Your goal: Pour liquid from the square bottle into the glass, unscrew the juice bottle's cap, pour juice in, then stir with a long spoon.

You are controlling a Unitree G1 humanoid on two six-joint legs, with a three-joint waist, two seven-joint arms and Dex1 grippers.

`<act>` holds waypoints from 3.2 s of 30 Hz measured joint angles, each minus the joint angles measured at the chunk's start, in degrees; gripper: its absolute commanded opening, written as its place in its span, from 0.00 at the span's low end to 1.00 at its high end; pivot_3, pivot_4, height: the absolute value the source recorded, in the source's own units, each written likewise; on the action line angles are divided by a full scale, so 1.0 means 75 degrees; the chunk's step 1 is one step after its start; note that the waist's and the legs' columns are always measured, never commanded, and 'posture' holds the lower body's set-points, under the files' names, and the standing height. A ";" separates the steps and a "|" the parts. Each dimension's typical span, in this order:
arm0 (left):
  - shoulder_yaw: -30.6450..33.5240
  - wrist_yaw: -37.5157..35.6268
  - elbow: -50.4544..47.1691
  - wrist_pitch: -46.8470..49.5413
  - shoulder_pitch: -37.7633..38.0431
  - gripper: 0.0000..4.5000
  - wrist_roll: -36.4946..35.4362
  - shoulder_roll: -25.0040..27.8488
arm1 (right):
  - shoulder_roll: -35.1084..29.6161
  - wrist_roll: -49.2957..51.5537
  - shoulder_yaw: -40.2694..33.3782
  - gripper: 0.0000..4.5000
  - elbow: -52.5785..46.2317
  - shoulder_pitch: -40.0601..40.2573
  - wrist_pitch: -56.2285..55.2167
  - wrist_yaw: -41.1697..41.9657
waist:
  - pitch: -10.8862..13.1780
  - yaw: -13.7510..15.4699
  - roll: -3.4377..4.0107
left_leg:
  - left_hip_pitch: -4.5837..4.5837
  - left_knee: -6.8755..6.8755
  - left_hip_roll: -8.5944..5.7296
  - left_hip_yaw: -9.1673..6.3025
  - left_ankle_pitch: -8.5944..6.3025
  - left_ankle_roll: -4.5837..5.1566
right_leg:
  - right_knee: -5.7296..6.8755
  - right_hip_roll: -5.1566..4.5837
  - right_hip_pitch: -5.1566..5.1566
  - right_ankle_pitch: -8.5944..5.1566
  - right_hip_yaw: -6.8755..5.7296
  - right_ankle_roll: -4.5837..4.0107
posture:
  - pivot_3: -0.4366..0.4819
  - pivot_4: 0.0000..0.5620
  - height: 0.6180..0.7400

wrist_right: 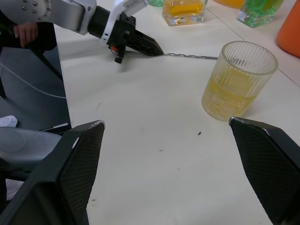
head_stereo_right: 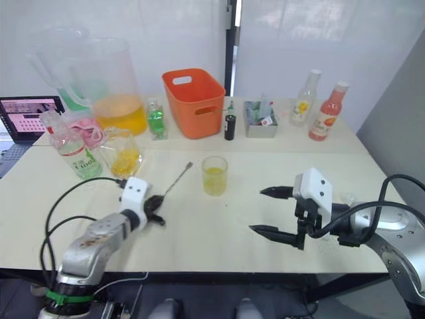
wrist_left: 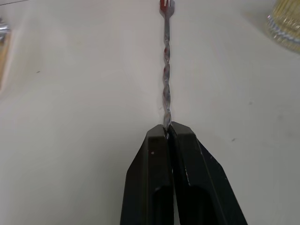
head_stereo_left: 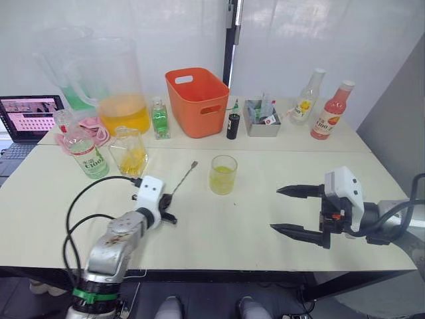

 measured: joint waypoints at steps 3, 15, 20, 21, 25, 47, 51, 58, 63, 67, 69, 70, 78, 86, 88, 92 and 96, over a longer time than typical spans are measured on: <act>0.0477 -0.0795 0.0170 -0.0615 0.0453 0.00 -0.0248 0.0535 | 0.0004 -0.0127 0.0277 1.00 0.0061 -0.0219 -0.0032 0.0006 | 0.0001 -0.0009 -0.0001 | -0.0003 0.0000 0.0000 0.0001 -0.0001 -0.0001 | -0.0002 -0.0002 -0.0003 -0.0002 -0.0002 -0.0003 | 0.48 0.27 0.70; 0.1061 -0.4422 0.1825 -0.2690 0.0823 0.00 -0.0800 0.2458 | 0.0204 -0.0441 0.0729 1.00 0.0194 -0.0649 -0.0014 -0.0286 | 0.0003 0.0148 -0.0002 | -0.0013 -0.0008 0.0002 0.0016 -0.0036 -0.0056 | -0.0021 -0.0013 -0.0014 -0.0005 -0.0003 -0.0014 | 0.48 0.27 0.70; 0.0583 -0.5015 0.2327 -0.3111 0.0536 0.21 -0.0606 0.2522 | 0.0253 -0.0444 0.0791 1.00 0.0096 -0.0627 0.0012 -0.0495 | 0.0003 0.0147 -0.0002 | -0.0013 -0.0010 0.0005 0.0016 -0.0031 -0.0049 | -0.0018 -0.0011 -0.0015 -0.0005 -0.0004 -0.0014 | 0.48 0.27 0.70; 0.0543 -0.5107 0.2390 -0.3126 0.0470 0.29 -0.0600 0.2528 | 0.0252 -0.0447 0.0784 1.00 0.0079 -0.0591 0.0024 -0.0532 | 0.0002 0.0147 -0.0002 | -0.0011 -0.0011 0.0006 0.0016 -0.0030 -0.0047 | -0.0017 -0.0010 -0.0014 -0.0005 -0.0005 -0.0014 | 0.48 0.27 0.70; 0.0510 -0.5371 0.2486 -0.3054 0.0383 0.59 -0.0657 0.2564 | 0.0248 -0.0445 0.0782 1.00 -0.0020 -0.0514 0.0054 -0.0617 | 0.0002 0.0145 -0.0001 | -0.0009 -0.0010 0.0007 0.0016 -0.0028 -0.0044 | -0.0012 -0.0009 -0.0014 -0.0005 -0.0005 -0.0014 | 0.48 0.27 0.70; -0.0770 -0.5441 0.1790 -0.1494 -0.0567 0.01 0.0460 0.3996 | 0.0270 -0.0613 0.0816 1.00 -0.0041 -0.0334 0.0168 -0.0953 | -0.0015 0.0109 0.0030 | 0.0001 -0.0016 0.0011 0.0020 -0.0026 -0.0040 | -0.0009 -0.0007 -0.0012 -0.0008 -0.0002 -0.0018 | 0.48 0.27 0.70; -0.0655 -0.5406 0.1879 -0.1880 -0.0551 0.01 0.0566 0.3863 | 0.0268 -0.0567 0.0812 1.00 -0.0014 -0.0330 0.0452 -0.0989 | -0.0021 0.0132 0.0040 | 0.0000 -0.0014 0.0011 0.0022 -0.0023 -0.0036 | -0.0010 -0.0007 -0.0012 -0.0008 0.0000 -0.0018 | 0.48 0.27 0.70; -0.0310 -0.5397 0.2156 -0.1874 -0.0903 0.01 0.0159 0.3352 | 0.0318 0.0020 0.0791 1.00 0.0111 -0.0628 0.0884 -0.0857 | -0.0009 0.0156 0.0021 | -0.0019 -0.0005 0.0011 0.0018 -0.0006 -0.0009 | -0.0008 -0.0005 -0.0020 -0.0007 -0.0005 -0.0017 | 0.48 0.27 0.70; 0.0651 -0.4950 0.1923 -0.1267 -0.1552 0.01 -0.0704 0.2964 | 0.0339 0.0337 0.0686 1.00 0.0501 -0.1291 0.1034 -0.0806 | 0.0001 0.0135 0.0003 | -0.0019 -0.0011 0.0012 0.0013 0.0000 0.0001 | -0.0008 -0.0004 -0.0018 -0.0008 -0.0010 -0.0014 | 0.48 0.27 0.70; 0.1194 -0.4449 0.1416 -0.0617 -0.2052 0.01 -0.1449 0.2433 | 0.1032 0.1301 0.0336 1.00 0.0923 -0.1918 0.1542 -0.1199 | 0.0004 0.0126 -0.0002 | -0.0021 -0.0007 0.0011 0.0008 0.0001 0.0003 | -0.0001 0.0002 -0.0015 0.0025 -0.0009 0.0044 | 0.48 0.27 0.70; 0.1257 -0.4136 0.1012 -0.0370 -0.2414 0.01 -0.1842 0.2133 | 0.1441 0.1842 0.0145 1.00 0.1055 -0.2341 0.1744 -0.1608 | 0.0007 0.0128 -0.0008 | -0.0022 -0.0004 0.0011 0.0001 0.0001 0.0003 | -0.0004 0.0005 -0.0009 0.0029 -0.0009 0.0051 | 0.48 0.27 0.70; 0.1257 -0.4043 0.0848 -0.0276 -0.2534 0.01 -0.1954 0.2057 | 0.1555 0.1984 0.0109 1.00 0.1064 -0.2464 0.1795 -0.1758 | 0.0007 0.0126 -0.0007 | -0.0022 -0.0004 0.0011 0.0001 0.0001 0.0002 | -0.0004 0.0005 -0.0008 0.0029 -0.0008 0.0051 | 0.48 0.27 0.70; 0.0624 -0.2867 -0.0253 -0.0106 -0.2794 0.01 -0.2171 0.0699 | 0.3893 0.2666 -0.0085 1.00 0.2465 -0.3930 0.1940 -0.4622 | 0.0007 0.0083 -0.0007 | -0.0022 -0.0001 0.0010 -0.0005 0.0002 0.0004 | 0.0014 0.0015 -0.0011 0.0047 -0.0002 0.0037 | 0.48 0.27 0.70; 0.0045 -0.2429 -0.0579 0.0030 -0.2899 0.01 -0.2139 0.0370 | 0.4926 0.2815 -0.0024 1.00 0.2938 -0.4540 0.2106 -0.5896 | 0.0007 0.0078 -0.0006 | -0.0024 -0.0007 0.0010 -0.0008 0.0002 0.0005 | 0.0015 0.0017 -0.0013 0.0058 -0.0001 0.0015 | 0.48 0.27 0.70; -0.0041 -0.2374 -0.0584 0.0030 -0.2900 0.01 -0.2095 0.0367 | 0.5105 0.2920 -0.0026 1.00 0.2973 -0.4614 0.2133 -0.6071 | 0.0007 0.0073 -0.0005 | -0.0024 -0.0008 0.0009 -0.0007 0.0002 0.0005 | 0.0015 0.0018 -0.0013 0.0057 -0.0001 0.0016 | 0.48 0.27 0.70; -0.0227 -0.2224 -0.0620 0.0004 -0.2903 0.01 -0.1984 0.0292 | 0.5519 0.2999 -0.0028 1.00 0.3171 -0.4819 0.2131 -0.6460 | 0.0007 0.0052 -0.0005 | -0.0024 -0.0009 0.0009 -0.0007 0.0002 0.0005 | 0.0015 0.0018 -0.0015 0.0057 -0.0001 0.0016 | 0.48 0.27 0.70; -0.0377 -0.2202 -0.0734 -0.0004 -0.2886 0.01 -0.1978 0.0252 | 0.5853 0.3008 -0.0041 1.00 0.3423 -0.5058 0.2128 -0.6829 | 0.0006 0.0002 -0.0004 | -0.0025 -0.0009 0.0010 -0.0009 0.0002 0.0005 | 0.0015 0.0018 -0.0016 0.0057 -0.0001 0.0015 | 0.48 0.27 0.70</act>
